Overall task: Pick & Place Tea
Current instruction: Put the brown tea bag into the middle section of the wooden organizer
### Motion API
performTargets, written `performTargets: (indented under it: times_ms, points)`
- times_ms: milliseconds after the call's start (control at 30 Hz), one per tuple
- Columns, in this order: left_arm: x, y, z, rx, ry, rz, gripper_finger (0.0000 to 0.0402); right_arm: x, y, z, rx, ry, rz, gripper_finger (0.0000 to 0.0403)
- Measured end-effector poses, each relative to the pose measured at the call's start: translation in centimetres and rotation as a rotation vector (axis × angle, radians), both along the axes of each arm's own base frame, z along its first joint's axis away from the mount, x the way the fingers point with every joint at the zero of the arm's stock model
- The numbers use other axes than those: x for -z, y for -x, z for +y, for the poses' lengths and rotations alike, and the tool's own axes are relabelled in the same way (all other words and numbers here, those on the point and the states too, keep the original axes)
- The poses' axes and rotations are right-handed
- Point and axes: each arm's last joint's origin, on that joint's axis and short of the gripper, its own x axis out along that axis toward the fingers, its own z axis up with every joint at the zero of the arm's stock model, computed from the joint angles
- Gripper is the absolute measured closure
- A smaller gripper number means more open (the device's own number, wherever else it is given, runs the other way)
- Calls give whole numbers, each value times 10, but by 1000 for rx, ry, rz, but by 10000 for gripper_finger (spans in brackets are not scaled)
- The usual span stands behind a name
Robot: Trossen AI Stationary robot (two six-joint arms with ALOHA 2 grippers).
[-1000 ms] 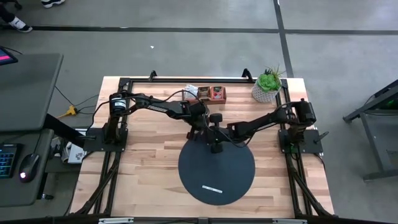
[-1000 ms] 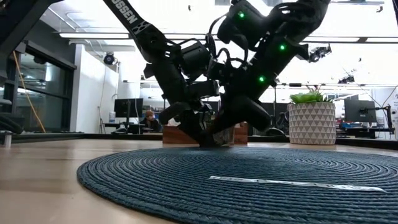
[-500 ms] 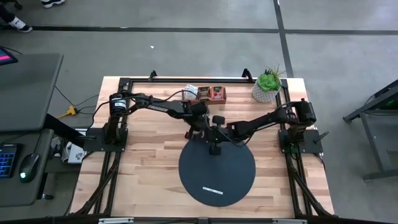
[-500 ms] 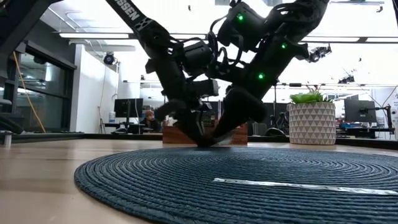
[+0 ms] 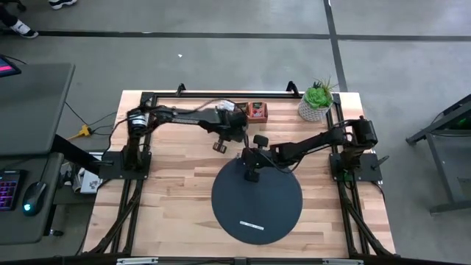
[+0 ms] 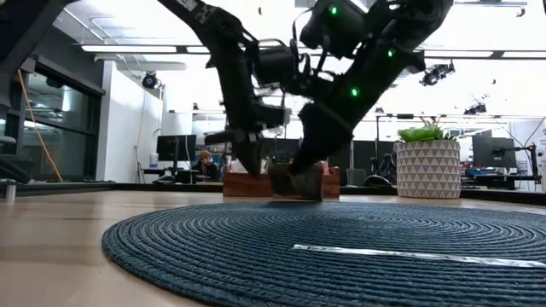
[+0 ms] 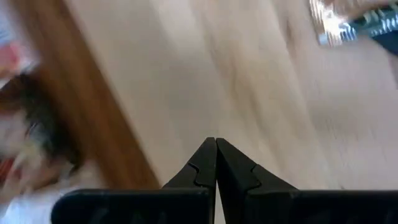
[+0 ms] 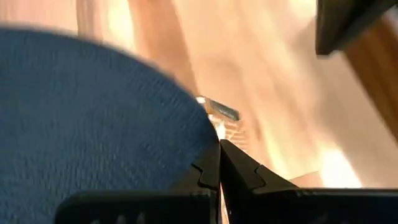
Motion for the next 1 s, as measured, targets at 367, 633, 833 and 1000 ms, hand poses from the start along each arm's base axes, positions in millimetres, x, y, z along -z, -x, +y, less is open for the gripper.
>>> performTargets:
  times_ms: [367,633,833,1000]
  points:
    - [-59,60,39,-126,43,-243,401,-10,5,-16,148,-137,-249,403]
    - [-54,110,42,-168,183,-390,401,-24,30,-41,262,-182,-544,403]
    - [-58,109,33,-118,242,-490,401,-31,56,-74,305,-215,-753,403]
    - [-70,99,33,-74,320,-659,401,-35,66,-98,232,-269,-849,403]
